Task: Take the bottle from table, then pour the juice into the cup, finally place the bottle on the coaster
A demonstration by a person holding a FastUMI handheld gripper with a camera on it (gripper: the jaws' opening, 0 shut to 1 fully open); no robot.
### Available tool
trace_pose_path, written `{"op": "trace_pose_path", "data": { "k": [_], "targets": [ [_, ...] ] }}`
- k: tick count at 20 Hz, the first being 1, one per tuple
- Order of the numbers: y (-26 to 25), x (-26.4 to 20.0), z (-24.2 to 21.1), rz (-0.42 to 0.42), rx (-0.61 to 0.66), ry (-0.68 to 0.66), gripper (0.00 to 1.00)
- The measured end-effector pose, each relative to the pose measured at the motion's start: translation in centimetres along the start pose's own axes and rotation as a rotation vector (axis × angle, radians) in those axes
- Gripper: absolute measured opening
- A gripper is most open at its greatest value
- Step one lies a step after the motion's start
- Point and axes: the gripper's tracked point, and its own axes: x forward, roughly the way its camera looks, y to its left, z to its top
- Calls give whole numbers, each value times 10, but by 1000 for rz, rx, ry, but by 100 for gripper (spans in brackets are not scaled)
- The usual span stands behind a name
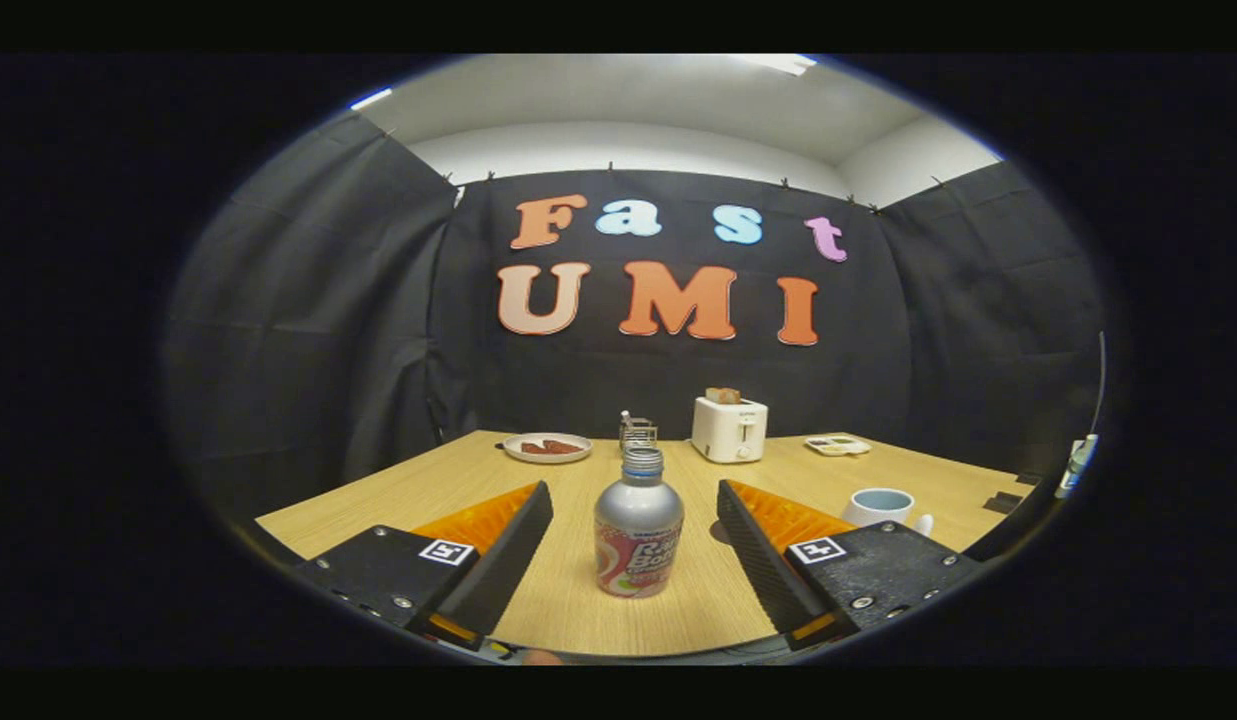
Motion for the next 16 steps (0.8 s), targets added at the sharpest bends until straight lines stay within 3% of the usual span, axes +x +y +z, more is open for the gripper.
{"op": "trace_pose_path", "data": {
  "k": [8, 16],
  "targets": [
    [-3, -1, -21, 2, 13, 35, 98],
    [-2, 23, -59, -18, 38, 158, 98]
  ]
}}
